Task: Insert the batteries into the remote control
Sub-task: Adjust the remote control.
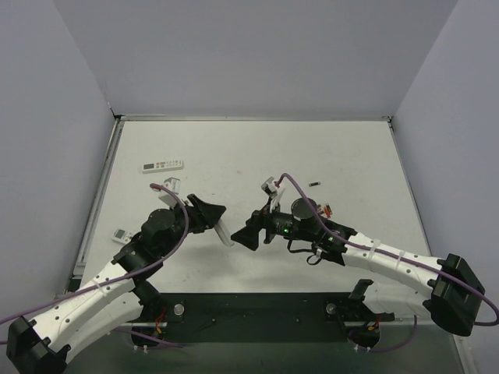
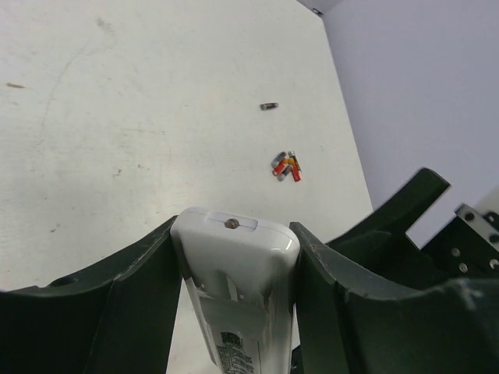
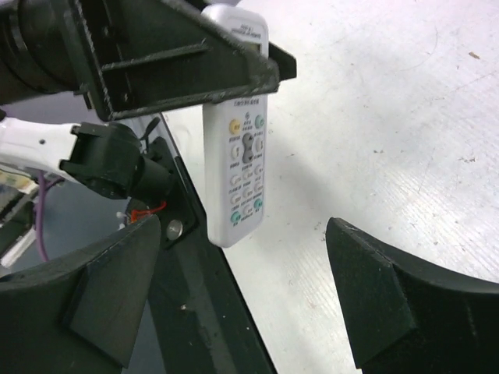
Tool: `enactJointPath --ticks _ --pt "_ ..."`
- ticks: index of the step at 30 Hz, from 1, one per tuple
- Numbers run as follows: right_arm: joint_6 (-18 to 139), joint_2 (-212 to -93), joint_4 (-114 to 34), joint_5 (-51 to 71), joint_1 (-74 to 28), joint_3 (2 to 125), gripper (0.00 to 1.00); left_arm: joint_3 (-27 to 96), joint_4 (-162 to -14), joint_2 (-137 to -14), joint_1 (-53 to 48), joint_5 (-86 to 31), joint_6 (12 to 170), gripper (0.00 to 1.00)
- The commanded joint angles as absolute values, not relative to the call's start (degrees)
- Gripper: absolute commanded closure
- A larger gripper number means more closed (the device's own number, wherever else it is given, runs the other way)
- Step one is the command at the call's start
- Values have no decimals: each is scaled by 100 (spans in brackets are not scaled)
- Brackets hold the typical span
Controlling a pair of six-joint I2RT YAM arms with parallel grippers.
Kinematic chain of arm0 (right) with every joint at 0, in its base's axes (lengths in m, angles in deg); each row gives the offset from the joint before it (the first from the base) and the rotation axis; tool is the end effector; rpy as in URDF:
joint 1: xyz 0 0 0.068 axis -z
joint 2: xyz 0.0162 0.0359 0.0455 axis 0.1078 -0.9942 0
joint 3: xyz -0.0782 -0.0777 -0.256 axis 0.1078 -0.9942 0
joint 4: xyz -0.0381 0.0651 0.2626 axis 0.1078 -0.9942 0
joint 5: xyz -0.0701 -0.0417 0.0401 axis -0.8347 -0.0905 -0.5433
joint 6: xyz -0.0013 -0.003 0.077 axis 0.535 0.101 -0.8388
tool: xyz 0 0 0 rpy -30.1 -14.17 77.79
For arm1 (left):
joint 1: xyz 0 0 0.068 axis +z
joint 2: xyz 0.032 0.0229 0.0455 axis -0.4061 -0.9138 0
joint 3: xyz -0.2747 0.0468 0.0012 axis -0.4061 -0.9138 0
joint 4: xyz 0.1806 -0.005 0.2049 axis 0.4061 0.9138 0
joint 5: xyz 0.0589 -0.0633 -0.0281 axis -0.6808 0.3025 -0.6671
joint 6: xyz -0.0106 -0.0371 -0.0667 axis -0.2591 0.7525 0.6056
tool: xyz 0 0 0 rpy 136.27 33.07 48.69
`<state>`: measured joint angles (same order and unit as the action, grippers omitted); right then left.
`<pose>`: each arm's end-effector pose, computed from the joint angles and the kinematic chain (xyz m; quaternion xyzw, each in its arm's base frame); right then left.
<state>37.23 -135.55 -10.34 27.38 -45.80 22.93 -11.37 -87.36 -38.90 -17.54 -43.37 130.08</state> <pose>0.1567 0.2455 0.2839 -0.2825 0.6486 0.5673 0.4216 0.1641 -0.1334 0.2598 -0.1021 0.7646 -0.4192 0.4788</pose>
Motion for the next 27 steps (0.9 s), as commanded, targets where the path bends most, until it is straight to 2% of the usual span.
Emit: enactJointPath --ticks 1,6,19,22,23,25,26,27 --pt "4384 -13521 -1250 1600 -5110 2376 19 -718 -8004 -4026 -1797 -5117 13363 100" --pt "4674 -13952 -1181 773 -5577 2508 24 -718 -8065 -4193 -1814 -5214 13565 100" --pt "5053 -14901 -1286 447 -5973 3211 32 -595 -8048 -4404 -1928 -5232 13460 100" --pt "5114 -15051 -1356 421 -5973 3325 44 -586 -8065 -4413 -1946 -5232 13408 99" --pt "5106 -15077 -1356 412 -5964 3334 55 -577 -8056 -4430 -1946 -5215 13390 99" --pt "5053 -15060 -1383 412 -5973 3352 67 -551 -8074 -4422 -1946 -5171 13302 96" --pt "5027 -15008 -1409 386 -5964 3352 77 -559 -8100 -4404 -1946 -5153 13276 84" --pt "4887 -14972 -1548 351 -5964 3387 83 -594 -8196 -4378 -1946 -5101 13223 76"
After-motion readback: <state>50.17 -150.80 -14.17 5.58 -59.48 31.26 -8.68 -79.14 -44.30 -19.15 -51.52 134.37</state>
